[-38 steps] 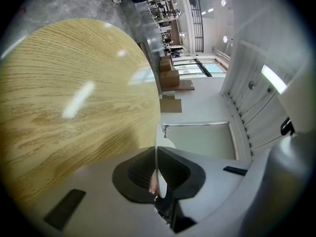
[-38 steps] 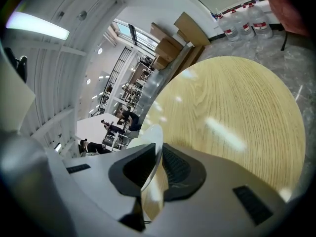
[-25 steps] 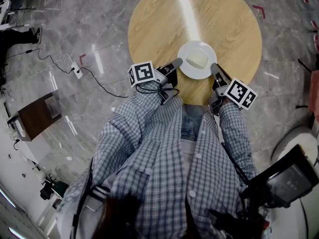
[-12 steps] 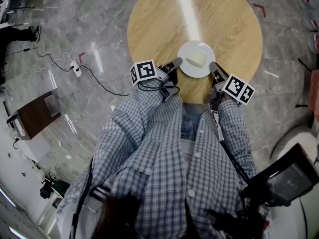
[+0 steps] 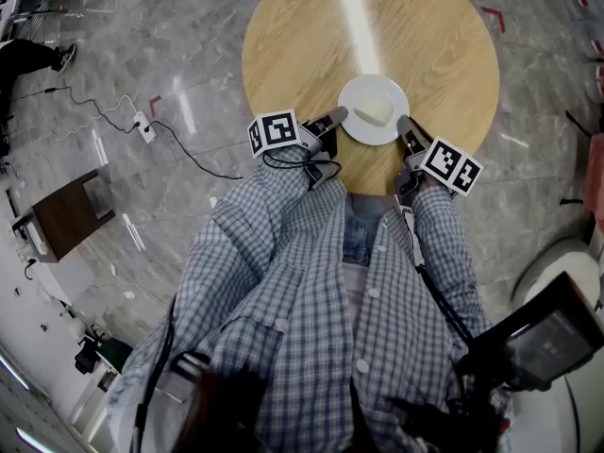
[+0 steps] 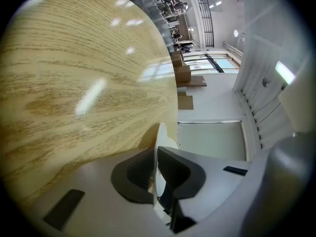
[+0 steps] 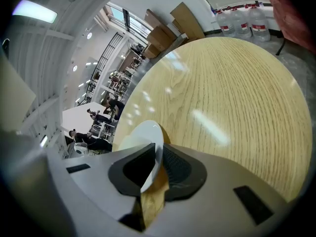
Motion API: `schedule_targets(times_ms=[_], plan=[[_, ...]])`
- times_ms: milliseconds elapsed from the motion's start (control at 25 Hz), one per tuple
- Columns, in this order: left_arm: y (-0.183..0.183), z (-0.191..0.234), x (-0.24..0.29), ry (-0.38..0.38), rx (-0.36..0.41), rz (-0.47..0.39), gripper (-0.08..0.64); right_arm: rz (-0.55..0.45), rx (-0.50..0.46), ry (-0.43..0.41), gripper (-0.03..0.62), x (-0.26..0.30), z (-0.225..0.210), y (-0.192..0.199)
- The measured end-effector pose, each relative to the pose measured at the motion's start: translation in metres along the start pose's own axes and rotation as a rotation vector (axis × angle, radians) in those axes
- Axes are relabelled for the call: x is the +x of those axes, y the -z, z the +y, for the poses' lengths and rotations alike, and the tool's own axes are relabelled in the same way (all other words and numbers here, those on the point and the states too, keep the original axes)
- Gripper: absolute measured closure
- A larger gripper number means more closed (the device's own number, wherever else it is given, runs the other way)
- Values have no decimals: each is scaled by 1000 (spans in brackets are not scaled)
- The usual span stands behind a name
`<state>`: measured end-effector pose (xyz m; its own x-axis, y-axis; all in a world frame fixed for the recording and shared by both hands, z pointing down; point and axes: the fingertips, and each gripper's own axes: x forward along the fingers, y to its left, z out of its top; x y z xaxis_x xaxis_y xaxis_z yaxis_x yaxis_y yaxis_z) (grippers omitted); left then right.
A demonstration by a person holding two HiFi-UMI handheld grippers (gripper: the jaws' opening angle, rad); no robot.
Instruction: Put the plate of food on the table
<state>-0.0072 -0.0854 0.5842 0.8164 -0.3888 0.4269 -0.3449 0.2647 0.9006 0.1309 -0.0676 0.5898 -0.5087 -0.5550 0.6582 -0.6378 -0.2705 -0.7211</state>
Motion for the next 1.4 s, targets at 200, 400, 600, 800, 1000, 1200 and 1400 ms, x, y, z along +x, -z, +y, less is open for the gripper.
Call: schedule_targets(times_ms=[200,400,600,800,1000,1200,1400], plan=[[0,3,0,-20,20,2,538,15,-66,35,558,2,-1,2],[0,4,1,-4,3,-5,538,3,-90,24,557,3,0,-1],[0,2,3,6,9,-6,537,0,-57,28,557,4,-2,-3],[0,2,2,13,9,-7,537,16,-140,40,543,4,-2,-2],[0,2,1,12,3,-9,537,-2,-131,20,531,2,-2,-4],[0,2,1,14,0,-12,537,-34,-104,27,528,0,-6,-11],[0,1,0,16,-5,-12,537,-56,-81,26,528,-1,-7,-16]])
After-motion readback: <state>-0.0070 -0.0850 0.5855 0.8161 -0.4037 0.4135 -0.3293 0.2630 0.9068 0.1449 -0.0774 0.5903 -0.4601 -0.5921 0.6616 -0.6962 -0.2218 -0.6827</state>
